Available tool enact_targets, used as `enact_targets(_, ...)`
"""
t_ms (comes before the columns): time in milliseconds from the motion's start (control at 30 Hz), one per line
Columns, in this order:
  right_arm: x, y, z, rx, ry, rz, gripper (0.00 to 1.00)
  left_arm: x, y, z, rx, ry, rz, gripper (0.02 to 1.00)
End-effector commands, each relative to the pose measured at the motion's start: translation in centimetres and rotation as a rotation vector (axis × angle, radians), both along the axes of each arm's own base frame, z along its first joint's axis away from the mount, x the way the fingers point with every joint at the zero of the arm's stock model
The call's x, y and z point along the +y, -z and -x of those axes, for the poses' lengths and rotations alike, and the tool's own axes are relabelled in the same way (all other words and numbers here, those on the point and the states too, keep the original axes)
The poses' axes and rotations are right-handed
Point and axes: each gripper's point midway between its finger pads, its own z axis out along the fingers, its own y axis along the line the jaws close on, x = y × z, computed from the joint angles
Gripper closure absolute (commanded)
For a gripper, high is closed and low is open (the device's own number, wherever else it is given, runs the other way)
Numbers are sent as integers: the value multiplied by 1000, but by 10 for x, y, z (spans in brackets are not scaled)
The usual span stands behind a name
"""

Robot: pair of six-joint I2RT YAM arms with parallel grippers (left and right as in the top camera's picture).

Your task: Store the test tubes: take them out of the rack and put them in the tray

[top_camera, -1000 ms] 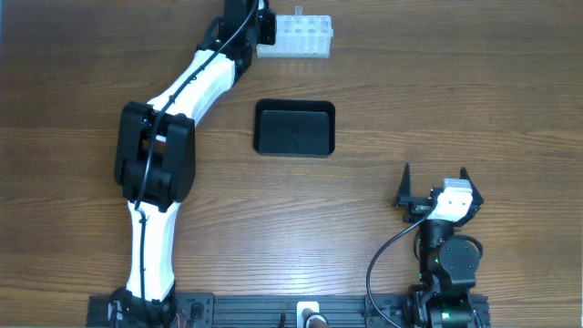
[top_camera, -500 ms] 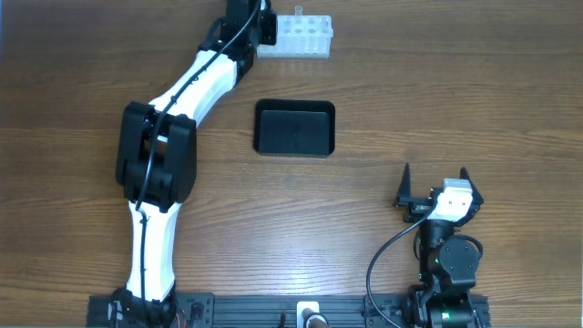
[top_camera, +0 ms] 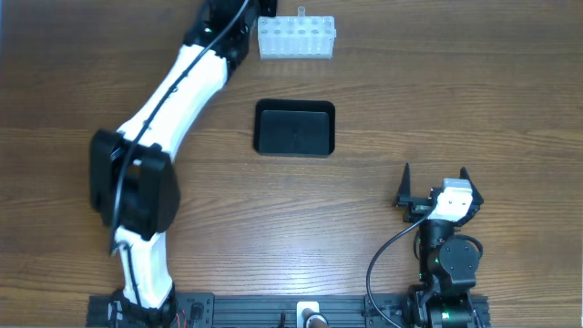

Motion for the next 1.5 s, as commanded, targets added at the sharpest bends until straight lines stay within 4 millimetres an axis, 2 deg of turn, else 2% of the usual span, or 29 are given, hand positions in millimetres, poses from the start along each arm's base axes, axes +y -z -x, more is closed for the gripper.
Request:
enact_targets(33,-1,2,0,-1,1,0,9,2,-74,30,-83,16,-8,853)
enact_targets(100,-1,2,0,-1,1,0,9,-5,-70,46,-28,36,-23,849)
enact_targets(167,-1,2,0,-1,1,0,9,-15,-53,64,72,52,-32,849)
enact_targets(267,-1,2,0,-1,1,0,9,-25,-12,94,266,40,-34,849)
enact_targets(400,-1,2,0,-1,1,0,7,-15,48,133,528,-112,-31,871)
enact_targets(533,-1,2,0,-1,1,0,7,-15,89,157,680,-176,-61,893)
enact_targets(700,-1,2,0,-1,1,0,9,-22,123,161,748,-177,-114,886)
enact_targets(1033,-1,2,0,-1,1,0,7,-20,183,166,866,-195,-204,871)
enact_targets(1200,-1,2,0,-1,1,0,9,-16,199,170,907,-206,-234,873)
enact_targets(1500,-1,2,0,-1,1,0,7,-14,211,171,928,-213,-248,855)
